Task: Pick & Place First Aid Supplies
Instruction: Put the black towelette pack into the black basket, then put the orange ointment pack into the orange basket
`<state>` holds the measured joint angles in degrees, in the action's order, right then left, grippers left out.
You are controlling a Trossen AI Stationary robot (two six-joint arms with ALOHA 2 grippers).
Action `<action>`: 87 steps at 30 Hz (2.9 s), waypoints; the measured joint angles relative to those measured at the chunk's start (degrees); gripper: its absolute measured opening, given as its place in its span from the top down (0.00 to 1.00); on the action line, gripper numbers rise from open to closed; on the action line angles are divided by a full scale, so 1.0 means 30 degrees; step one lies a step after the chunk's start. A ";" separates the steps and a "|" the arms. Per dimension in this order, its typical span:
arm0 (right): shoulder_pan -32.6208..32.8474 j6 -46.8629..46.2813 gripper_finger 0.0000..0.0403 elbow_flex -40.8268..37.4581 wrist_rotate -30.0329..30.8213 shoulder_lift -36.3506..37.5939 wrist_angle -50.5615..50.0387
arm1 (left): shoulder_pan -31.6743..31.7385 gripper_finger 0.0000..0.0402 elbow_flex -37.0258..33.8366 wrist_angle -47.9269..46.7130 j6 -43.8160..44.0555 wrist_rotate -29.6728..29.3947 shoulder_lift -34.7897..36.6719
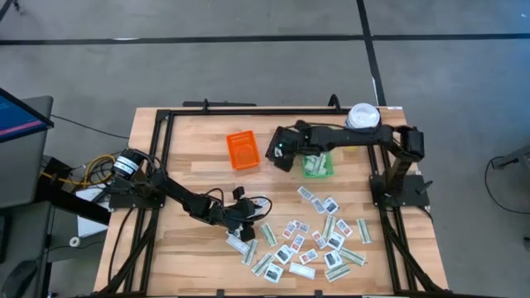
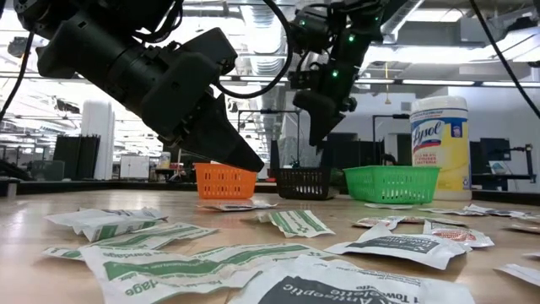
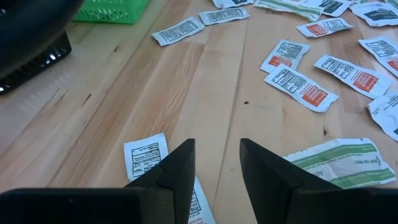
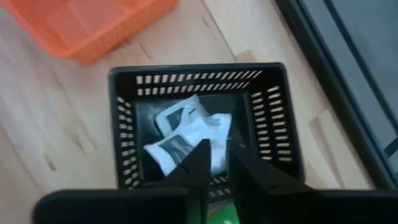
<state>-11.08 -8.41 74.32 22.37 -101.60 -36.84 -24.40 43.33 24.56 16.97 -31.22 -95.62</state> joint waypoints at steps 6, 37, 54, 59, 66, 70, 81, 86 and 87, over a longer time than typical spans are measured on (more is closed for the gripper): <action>-0.0324 0.0288 0.75 0.0000 0.0007 0.0000 0.0293 | 0.0000 0.68 0.0000 -0.0007 0.0000 0.0000 0.0001; 0.9524 -0.5789 0.68 -0.8305 -0.1038 0.5209 0.6415 | 0.2376 0.65 0.0000 -0.5135 0.2580 0.2204 0.0948; 0.8027 -0.5513 0.68 -0.8424 -0.1929 0.4293 1.0218 | 0.3090 0.98 0.0028 -0.4857 0.2433 0.1460 0.0025; 0.7482 -0.5520 0.68 -0.8444 -0.2071 0.2385 1.3252 | 0.2639 0.99 -0.0022 -0.4158 0.1651 0.0372 0.0271; 0.6341 -0.6025 0.68 -0.8236 -0.5277 -0.0193 1.7029 | 0.2346 0.99 -0.0022 -0.4101 0.1282 0.0262 0.0476; 0.5795 -0.6081 0.69 -0.7883 -0.6025 -0.1265 1.6990 | 0.2361 0.99 -0.0022 -0.4090 0.1276 0.0236 0.0476; 0.5133 -0.6637 0.70 -0.7890 -0.6799 -0.0326 1.6456 | 0.3050 0.99 -0.0003 -0.4854 -0.1257 -0.1137 0.2684; 0.5199 -0.6081 0.71 -0.7898 -0.5764 -0.0247 1.6460 | 0.4337 0.99 0.0000 -0.7710 -0.2425 -0.2052 0.5746; 0.5199 -0.6074 0.71 -0.7898 -0.5720 -0.0291 1.6396 | 0.4789 0.99 0.0000 -0.8286 -0.2533 -0.2320 0.6292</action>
<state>4.51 -26.63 50.63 5.21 -102.47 12.34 -10.04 43.33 -0.30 9.37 -38.18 -76.74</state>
